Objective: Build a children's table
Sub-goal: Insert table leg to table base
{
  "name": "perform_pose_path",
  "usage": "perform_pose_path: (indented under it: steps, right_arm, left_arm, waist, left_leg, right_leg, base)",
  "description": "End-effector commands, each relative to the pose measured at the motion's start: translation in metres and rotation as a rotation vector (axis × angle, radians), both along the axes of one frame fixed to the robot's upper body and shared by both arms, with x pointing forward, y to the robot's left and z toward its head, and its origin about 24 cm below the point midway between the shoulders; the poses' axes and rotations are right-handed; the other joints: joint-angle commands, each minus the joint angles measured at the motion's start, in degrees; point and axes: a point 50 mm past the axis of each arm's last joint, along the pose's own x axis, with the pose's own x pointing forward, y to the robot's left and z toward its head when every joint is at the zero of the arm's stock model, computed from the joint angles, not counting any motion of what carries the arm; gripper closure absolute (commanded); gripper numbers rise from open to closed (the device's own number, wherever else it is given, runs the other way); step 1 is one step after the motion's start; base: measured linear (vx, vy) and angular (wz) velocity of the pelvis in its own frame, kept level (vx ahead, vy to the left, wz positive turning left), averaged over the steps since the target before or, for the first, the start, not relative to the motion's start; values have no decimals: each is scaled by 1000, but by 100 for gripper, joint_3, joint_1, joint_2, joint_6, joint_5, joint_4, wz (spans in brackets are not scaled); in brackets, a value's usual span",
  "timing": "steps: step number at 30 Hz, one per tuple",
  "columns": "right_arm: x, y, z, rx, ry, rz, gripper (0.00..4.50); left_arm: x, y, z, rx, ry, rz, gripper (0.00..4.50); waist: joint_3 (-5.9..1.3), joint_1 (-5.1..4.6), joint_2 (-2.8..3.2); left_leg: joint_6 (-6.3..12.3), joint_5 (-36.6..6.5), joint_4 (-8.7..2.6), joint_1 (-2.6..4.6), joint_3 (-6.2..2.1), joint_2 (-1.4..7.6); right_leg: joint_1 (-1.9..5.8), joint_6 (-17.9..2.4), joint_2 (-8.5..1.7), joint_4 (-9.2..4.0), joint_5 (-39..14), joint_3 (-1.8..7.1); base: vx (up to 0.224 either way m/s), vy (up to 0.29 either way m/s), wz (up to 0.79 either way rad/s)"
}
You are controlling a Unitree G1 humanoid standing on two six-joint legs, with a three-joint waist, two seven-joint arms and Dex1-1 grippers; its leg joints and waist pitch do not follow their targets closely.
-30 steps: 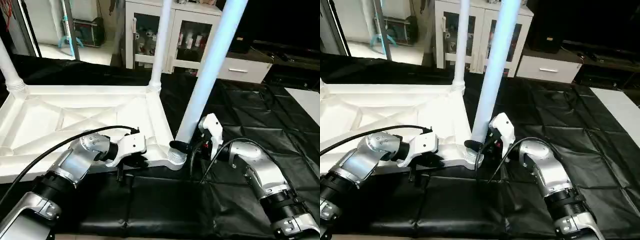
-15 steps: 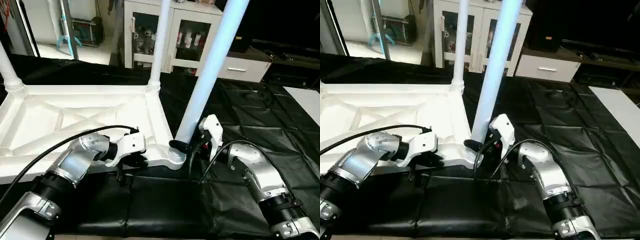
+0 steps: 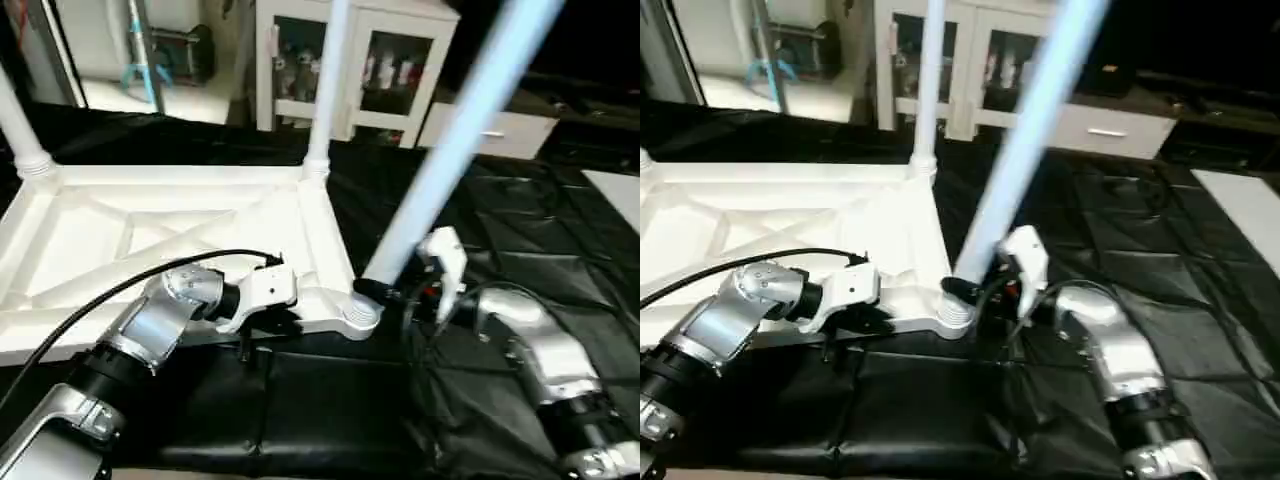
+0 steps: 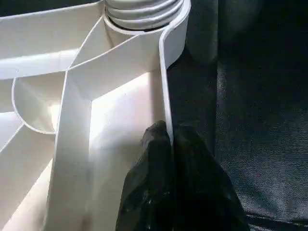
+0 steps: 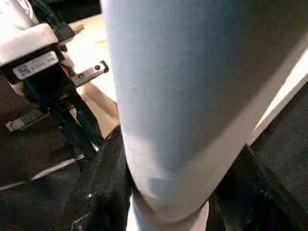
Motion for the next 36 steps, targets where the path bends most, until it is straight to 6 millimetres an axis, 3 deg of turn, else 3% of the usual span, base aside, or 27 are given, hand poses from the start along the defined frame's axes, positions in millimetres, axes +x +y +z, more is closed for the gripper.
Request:
perform_pose_path:
  steps: [1, 2, 3, 6, 9, 14, 19, 25, 31, 36]
  right_arm:
    - [-4, -23, -7, -45, 72, -58, 266]
    - [-4, -24, -3, -33, 67, -56, 266]
    - [-4, -24, -3, -33, 67, -56, 266]
    - [-1, -28, 7, -31, 48, -58, 266]
    - [1, -29, 16, -29, 23, -54, 266]
    - [6, -23, 32, -7, -26, -51, 266]
    - [11, -18, 44, 18, -66, -53, 266]
    - [13, -13, 48, 13, -85, -36, 266]
    - [4, -6, 40, -54, -35, 77, 266]
    - [9, -1, 34, -129, -35, 91, 266]
  left_arm:
    - [-1, 4, -6, 65, 16, -15, 450]
    - [-1, 4, -6, 65, 16, -16, 450]
    - [-1, 4, -6, 65, 16, -16, 450]
    - [-1, 3, -6, 66, 14, -21, 450]
    - [-1, 1, -6, 67, 13, -28, 450]
    - [-2, 1, -6, 69, 14, -37, 450]
    - [-4, 1, -7, 72, 16, -45, 450]
    - [-4, 1, -7, 74, 16, -45, 450]
    - [-4, 1, -7, 74, 17, -43, 450]
    - [-4, 0, -7, 77, 20, -47, 450]
  waist:
    - [-151, 5, 102]
    - [-142, 12, 94]
    - [-155, 25, 71]
    - [-191, 80, 86]
    - [-210, 123, 66]
    - [-183, 124, 90]
    - [-202, 108, 76]
    - [-213, 114, 56]
    - [-212, 109, 51]
    - [-211, 102, 45]
  left_leg:
    - [-74, -1999, -464, 150, -47, 339]
    - [-66, -1985, -455, 151, -30, 335]
    - [-39, -1810, -431, 125, -13, 330]
    - [48, -952, -359, 63, 35, 324]
    - [128, -567, -299, 44, 68, 299]
    - [-17, -1026, -339, 54, 54, 327]
    - [-38, -806, -306, 47, 59, 307]
    - [65, -624, -271, 34, 65, 298]
    - [101, -656, -258, 33, 59, 303]
    - [47, -679, -247, 25, 61, 296]
  right_leg:
    - [-40, -927, -285, -369, -713, 168]
    - [-54, -951, -285, -376, -745, 171]
    - [-16, -1013, -305, -354, -675, 172]
    - [61, -1100, -299, -243, 125, 146]
    - [69, -1125, -268, -172, 638, 141]
    - [48, -1087, -291, -218, -154, 133]
    - [60, -1095, -287, -170, 129, 127]
    - [79, -1142, -284, -140, 277, 124]
    - [82, -1159, -282, -127, 224, 121]
    - [79, -1187, -288, -124, 168, 125]
  base:
    - [0, 0, 0]
    - [0, 0, 0]
    - [0, 0, 0]
    - [0, 0, 0]
    - [0, 0, 0]
    - [0, 0, 0]
    - [0, 0, 0]
    - [0, 0, 0]
    - [0, 0, 0]
    - [0, 0, 0]
